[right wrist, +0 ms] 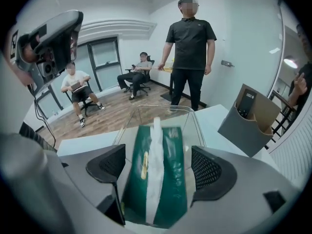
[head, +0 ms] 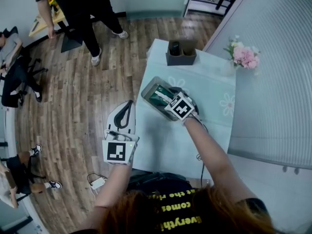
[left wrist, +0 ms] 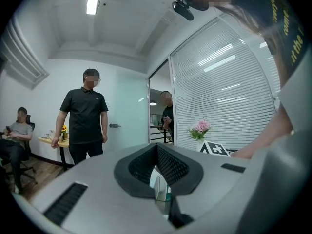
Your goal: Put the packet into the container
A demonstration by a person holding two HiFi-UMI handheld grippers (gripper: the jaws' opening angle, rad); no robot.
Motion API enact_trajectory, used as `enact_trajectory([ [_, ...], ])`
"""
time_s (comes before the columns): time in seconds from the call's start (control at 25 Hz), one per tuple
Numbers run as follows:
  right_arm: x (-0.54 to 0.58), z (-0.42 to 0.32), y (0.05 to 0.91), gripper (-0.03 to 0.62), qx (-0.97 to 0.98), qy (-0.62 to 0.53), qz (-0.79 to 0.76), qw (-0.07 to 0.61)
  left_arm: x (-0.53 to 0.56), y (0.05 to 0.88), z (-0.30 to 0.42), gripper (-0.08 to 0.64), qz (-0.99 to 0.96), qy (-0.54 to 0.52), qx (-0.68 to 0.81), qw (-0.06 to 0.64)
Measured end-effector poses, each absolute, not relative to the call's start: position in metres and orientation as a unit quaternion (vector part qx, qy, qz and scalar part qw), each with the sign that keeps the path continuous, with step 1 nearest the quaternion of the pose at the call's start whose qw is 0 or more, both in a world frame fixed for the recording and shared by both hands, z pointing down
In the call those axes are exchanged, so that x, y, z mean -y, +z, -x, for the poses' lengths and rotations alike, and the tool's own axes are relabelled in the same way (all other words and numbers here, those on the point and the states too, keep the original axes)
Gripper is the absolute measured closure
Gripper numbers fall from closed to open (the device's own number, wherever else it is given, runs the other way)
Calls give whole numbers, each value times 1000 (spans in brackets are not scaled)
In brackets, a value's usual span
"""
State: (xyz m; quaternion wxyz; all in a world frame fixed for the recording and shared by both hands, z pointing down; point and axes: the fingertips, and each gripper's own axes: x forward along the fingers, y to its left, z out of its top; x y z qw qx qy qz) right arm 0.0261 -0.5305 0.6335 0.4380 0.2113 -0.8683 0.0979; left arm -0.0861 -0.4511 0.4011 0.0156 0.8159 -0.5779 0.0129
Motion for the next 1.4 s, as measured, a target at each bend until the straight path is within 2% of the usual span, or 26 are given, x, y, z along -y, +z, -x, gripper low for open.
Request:
enact_trajectory([
  [0.2,532,-30,614,183,878,95,-224,413,450,399,83,558,-818,15,575,15],
  [0.36,535,-30,581,186,902,92,-244,344,450,398,80,558,-818,13,574,13],
  [0.4,533,-31,578,203,905,93,-247,333,450,399,79,558,-818,13,575,13],
  [0.44,531,-33,575,235,907,93,-250,325,450,401,79,558,-818,12,575,10],
  [0.52,527,-36,571,360,908,86,-259,318,450,403,80,558,-818,11,575,5],
  [0.64,523,-40,565,498,910,82,-273,303,450,403,78,558,-820,10,573,10],
  [0.76,521,-43,550,555,916,83,-296,257,451,401,78,558,-820,13,572,3],
  [1.16,505,-51,450,569,929,43,-358,82,449,396,74,558,-821,11,571,-3],
  [1.4,481,-50,402,569,933,15,-359,24,448,392,68,558,-826,7,563,-1],
])
